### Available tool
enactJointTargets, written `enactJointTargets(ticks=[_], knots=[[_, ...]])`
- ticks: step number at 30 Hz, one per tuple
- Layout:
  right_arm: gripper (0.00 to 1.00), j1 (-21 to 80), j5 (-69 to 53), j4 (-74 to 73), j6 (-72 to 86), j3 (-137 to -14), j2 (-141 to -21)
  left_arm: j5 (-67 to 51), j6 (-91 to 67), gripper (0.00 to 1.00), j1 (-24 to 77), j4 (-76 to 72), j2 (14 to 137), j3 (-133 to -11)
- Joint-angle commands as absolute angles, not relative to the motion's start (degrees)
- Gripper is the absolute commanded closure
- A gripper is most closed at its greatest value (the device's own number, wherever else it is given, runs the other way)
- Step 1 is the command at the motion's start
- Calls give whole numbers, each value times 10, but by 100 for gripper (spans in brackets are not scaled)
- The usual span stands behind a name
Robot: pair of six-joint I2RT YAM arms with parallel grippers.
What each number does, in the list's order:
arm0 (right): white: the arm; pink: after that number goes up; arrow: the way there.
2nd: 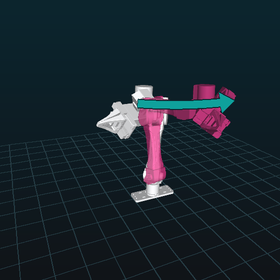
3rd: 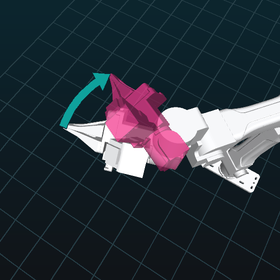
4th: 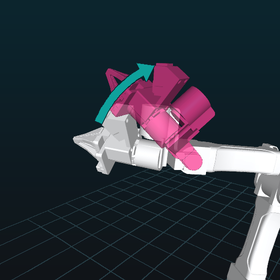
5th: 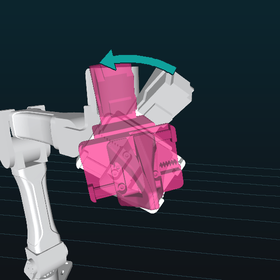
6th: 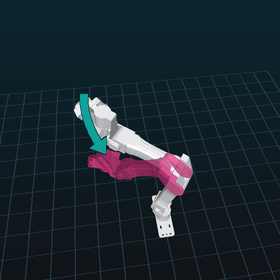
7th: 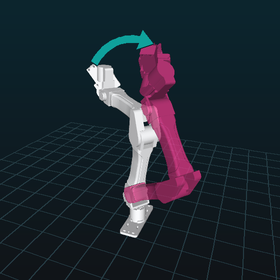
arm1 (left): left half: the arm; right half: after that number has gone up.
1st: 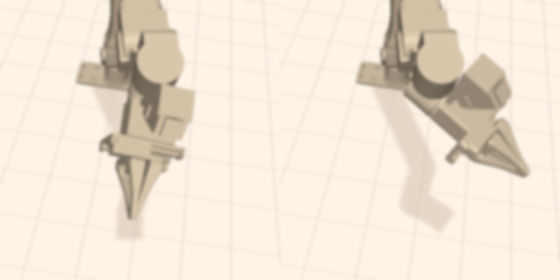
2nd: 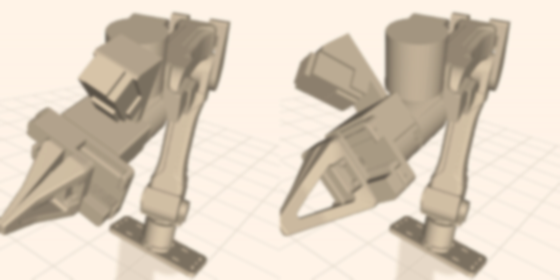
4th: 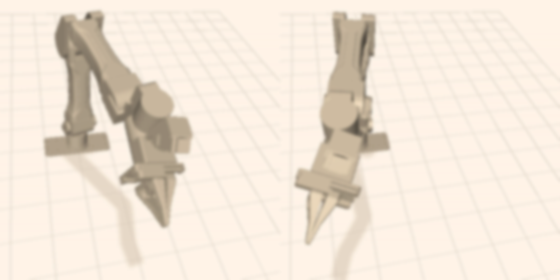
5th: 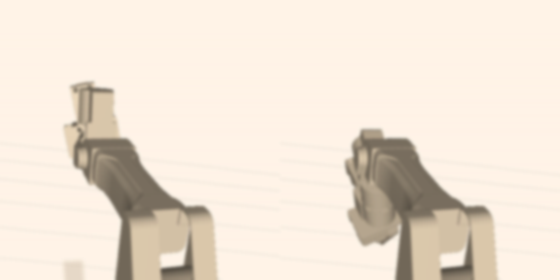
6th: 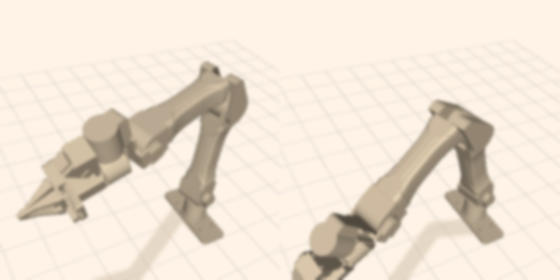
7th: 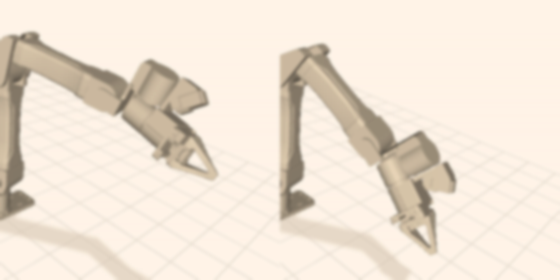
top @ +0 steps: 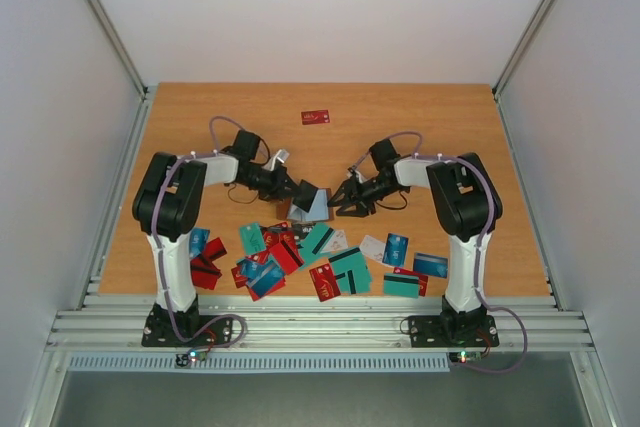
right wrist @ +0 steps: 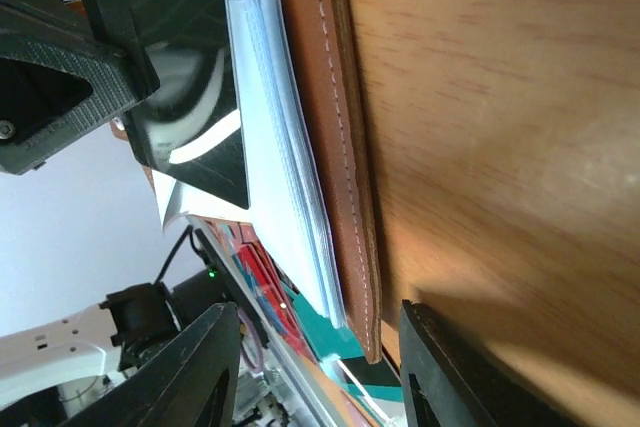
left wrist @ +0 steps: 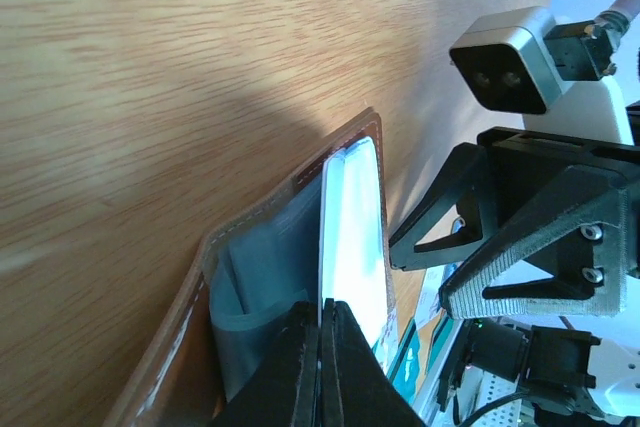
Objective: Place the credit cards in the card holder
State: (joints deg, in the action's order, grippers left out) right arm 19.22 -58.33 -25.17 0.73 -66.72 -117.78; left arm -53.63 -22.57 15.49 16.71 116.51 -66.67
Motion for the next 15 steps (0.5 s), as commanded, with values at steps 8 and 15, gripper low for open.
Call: enactJointTargets(ticks=[8,15], knots=[[59,200,-626,-176,70,-670,-1217,-568,-256,100,123,87,1201,-636],[61,207,-657,-123,106,-671,-1230,-581,-270,100,113,58,1214,-625]])
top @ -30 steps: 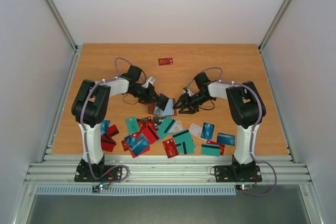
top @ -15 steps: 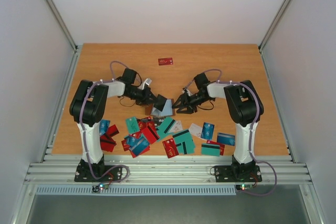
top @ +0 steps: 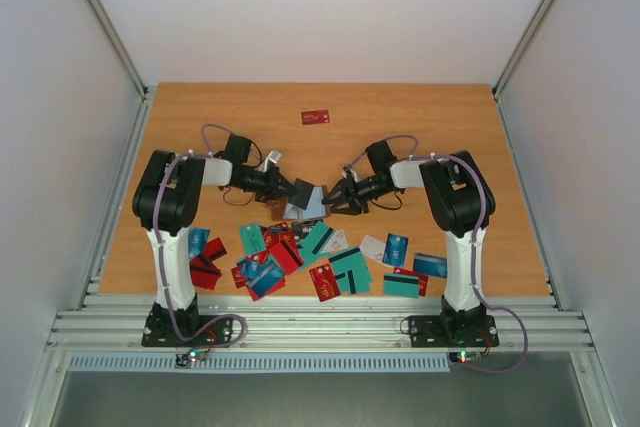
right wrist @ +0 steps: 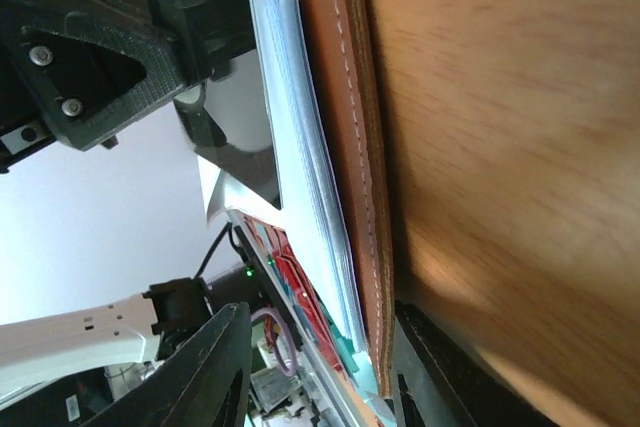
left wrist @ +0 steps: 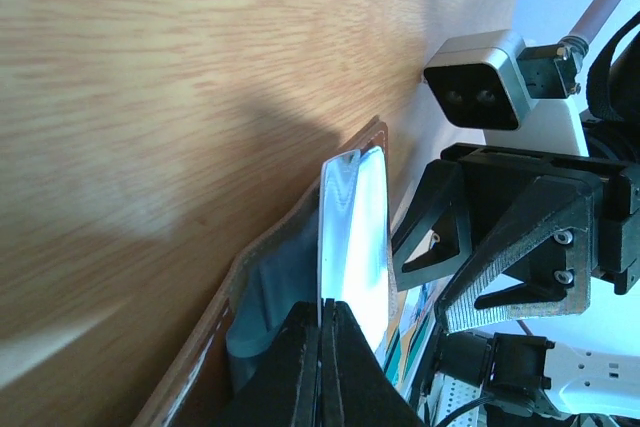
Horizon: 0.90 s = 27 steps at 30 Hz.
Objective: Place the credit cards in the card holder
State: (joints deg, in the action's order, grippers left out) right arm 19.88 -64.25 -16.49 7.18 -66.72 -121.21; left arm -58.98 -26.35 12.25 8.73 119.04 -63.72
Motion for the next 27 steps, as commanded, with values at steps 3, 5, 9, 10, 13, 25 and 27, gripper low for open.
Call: enactJointTargets(ticks=[3,5,9,10,13,25,27], knots=[[70,207,-659,-110,117,-672,-1230,-584,-277,100,111,49,1218,-626],[74,207,-656,-110,121,-676,-1230,-585,-281,100,111,47,1218,-626],[84,207,-661,-76,148,-673,-1237,-586,-285,100,111,41,1214,-623],[86,208,-663,-62,158,-671,-1240,-587,-288,100,111,39,1213,-621],[92,211,-661,-47,176,-669,-1243,-589,-295,100,111,32,1207,-618],[99,211,-552,-210,84,-694,-1226,-535,-259,100,111,152,1154,-654],[99,211,-529,-232,72,-697,-1222,-520,-240,100,111,183,1140,-658]])
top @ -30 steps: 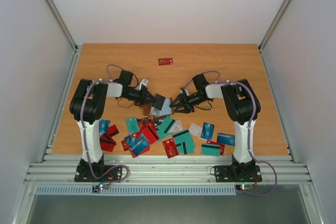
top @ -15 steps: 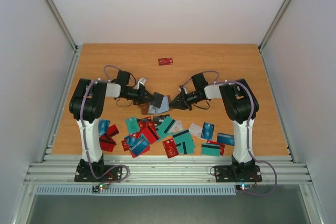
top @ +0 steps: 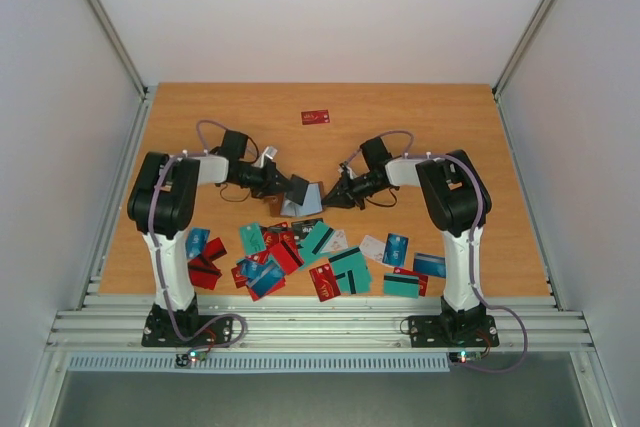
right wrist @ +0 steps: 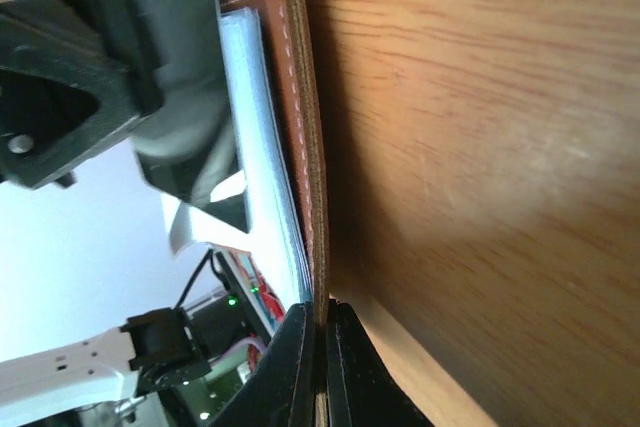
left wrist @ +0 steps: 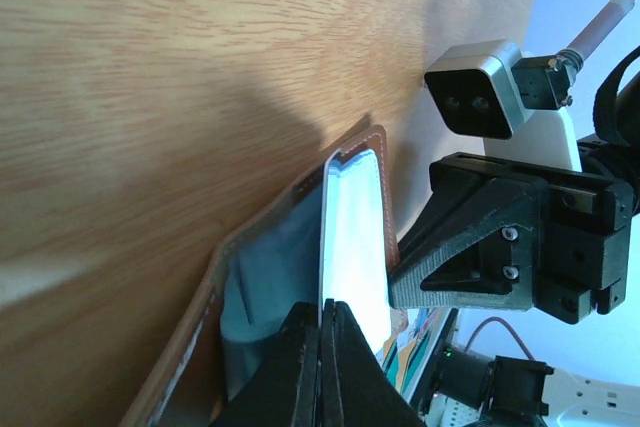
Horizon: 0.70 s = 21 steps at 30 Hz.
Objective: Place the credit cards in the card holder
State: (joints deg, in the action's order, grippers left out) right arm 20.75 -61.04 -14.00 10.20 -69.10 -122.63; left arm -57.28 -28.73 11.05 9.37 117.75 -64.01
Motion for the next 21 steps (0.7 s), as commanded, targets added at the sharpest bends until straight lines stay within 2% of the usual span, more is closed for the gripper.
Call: enactJointTargets(ticks=[1,9,21], knots=[[99,210,-522,-238,68,-698,-1222,-515,-235,100,111,192,1134,-657],[99,210,-488,-250,67,-697,-1227,-467,-199,100,111,289,1090,-661],[99,210,-485,-253,69,-700,-1232,-483,-153,100,111,351,1074,-646]])
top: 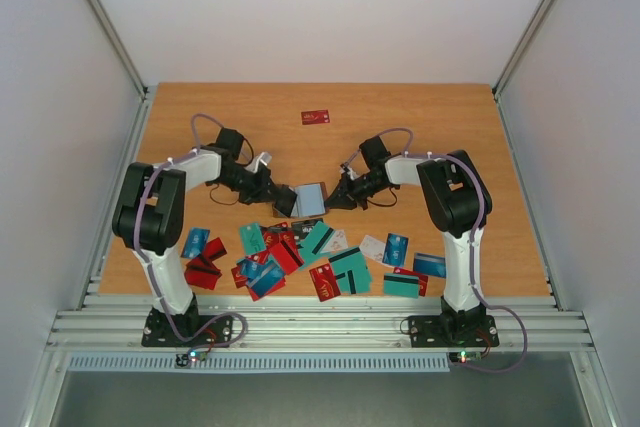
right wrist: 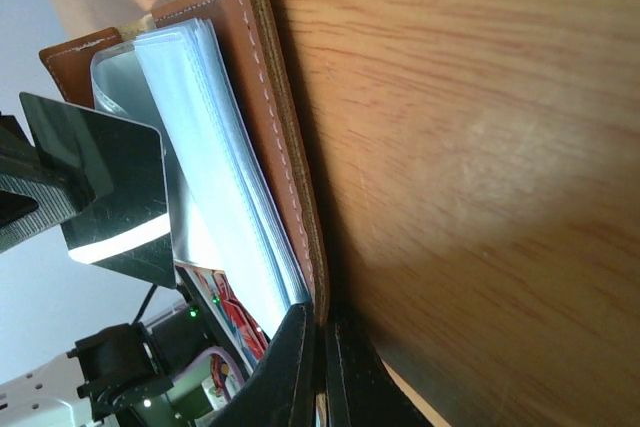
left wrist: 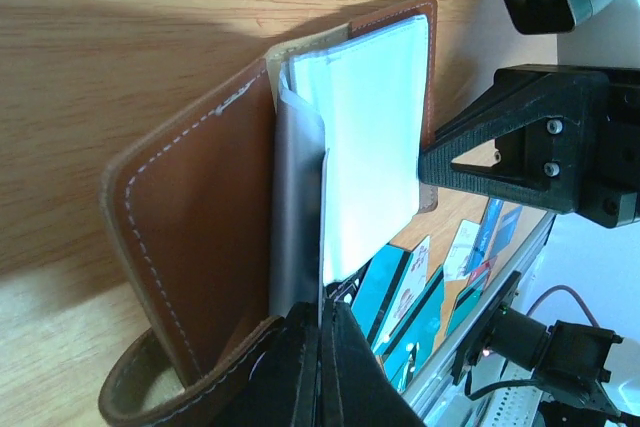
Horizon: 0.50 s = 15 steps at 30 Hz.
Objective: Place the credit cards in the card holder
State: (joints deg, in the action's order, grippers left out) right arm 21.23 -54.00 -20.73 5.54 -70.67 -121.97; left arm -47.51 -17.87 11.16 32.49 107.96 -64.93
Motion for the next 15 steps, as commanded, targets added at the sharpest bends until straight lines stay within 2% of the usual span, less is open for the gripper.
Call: enactJointTargets(ticks=[1,15], knots=[[99,210,-486,-254,67,-700,-1233,-487,-154,100,111,347,1076,-643],[99,210,-493,-256,63,-702,-1236,-494,-178,100,125,320,1111,-652]])
